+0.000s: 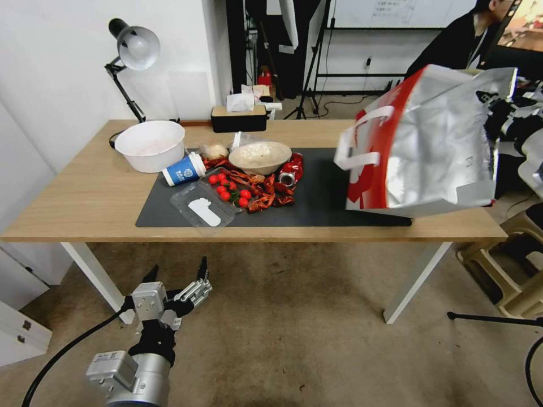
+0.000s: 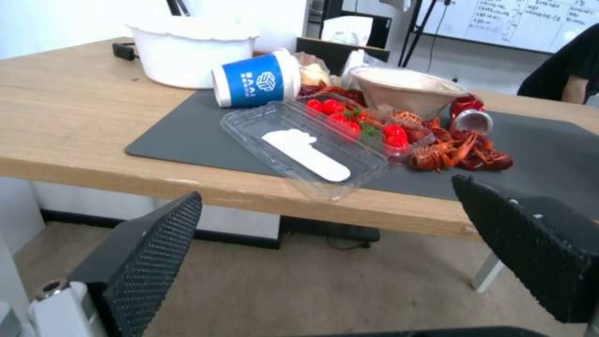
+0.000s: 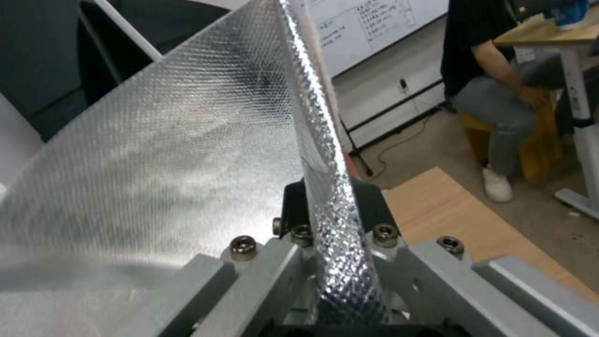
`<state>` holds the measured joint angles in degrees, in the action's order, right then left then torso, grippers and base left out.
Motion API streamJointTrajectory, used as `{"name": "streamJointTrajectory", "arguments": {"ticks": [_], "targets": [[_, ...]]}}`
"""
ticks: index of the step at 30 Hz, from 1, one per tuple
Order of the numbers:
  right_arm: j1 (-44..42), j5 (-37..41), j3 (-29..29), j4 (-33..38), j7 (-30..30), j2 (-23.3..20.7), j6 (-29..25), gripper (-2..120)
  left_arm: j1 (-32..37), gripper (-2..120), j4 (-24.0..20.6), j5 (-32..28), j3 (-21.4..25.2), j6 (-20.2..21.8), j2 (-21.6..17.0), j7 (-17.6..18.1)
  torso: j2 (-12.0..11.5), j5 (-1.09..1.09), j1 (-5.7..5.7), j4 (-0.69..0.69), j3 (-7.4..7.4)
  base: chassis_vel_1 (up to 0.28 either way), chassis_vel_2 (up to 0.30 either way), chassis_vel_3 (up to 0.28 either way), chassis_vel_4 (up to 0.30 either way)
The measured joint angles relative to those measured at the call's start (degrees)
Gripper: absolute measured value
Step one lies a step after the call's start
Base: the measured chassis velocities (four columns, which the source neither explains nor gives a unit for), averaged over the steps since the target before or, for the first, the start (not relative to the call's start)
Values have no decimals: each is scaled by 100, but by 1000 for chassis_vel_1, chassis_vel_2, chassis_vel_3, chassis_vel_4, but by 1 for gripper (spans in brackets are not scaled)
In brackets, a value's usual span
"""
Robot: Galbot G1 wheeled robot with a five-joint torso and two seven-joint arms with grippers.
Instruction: Pick up the food delivery bag from the floor and place it on the table.
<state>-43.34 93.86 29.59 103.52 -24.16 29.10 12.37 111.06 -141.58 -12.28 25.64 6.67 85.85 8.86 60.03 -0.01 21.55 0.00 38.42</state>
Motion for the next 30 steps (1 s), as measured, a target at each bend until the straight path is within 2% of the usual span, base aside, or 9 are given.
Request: {"name": "streamJointTrajectory", "arguments": {"ticks": [18, 20, 24, 25, 28, 29, 30], "targets": [[91, -43, -142, -149, -54, 68, 78, 0, 38, 100, -17, 26, -2, -58, 16, 2, -1, 0, -1, 0, 0, 0, 0, 0, 0], [139, -55, -171, -178, -78, 69, 68, 4, 44, 100, -17, 27, -2, -59, 16, 2, -1, 1, -1, 0, 0, 0, 0, 0, 0], [261, -111, -267, -235, -110, 79, 48, 22, 65, 100, -17, 29, -14, -66, 22, 3, -1, 0, -1, 0, 0, 0, 0, 0, 0], [261, -111, -267, -235, -110, 79, 48, 22, 65, 100, -17, 29, -14, -66, 22, 3, -1, 0, -1, 0, 0, 0, 0, 0, 0], [390, -198, -395, -295, -95, 128, -11, 37, 69, 100, -17, 30, -16, -70, 24, 3, -1, 1, -1, 0, 0, 0, 0, 0, 0], [390, -198, -395, -295, -95, 128, -11, 37, 69, 100, -17, 30, -16, -70, 24, 3, -1, 1, -1, 0, 0, 0, 0, 0, 0], [429, -244, -440, -316, -57, 145, -47, 43, 69, 100, -17, 31, -16, -70, 24, 3, -1, 1, 0, 0, 0, 0, 0, 0, 0]]}}
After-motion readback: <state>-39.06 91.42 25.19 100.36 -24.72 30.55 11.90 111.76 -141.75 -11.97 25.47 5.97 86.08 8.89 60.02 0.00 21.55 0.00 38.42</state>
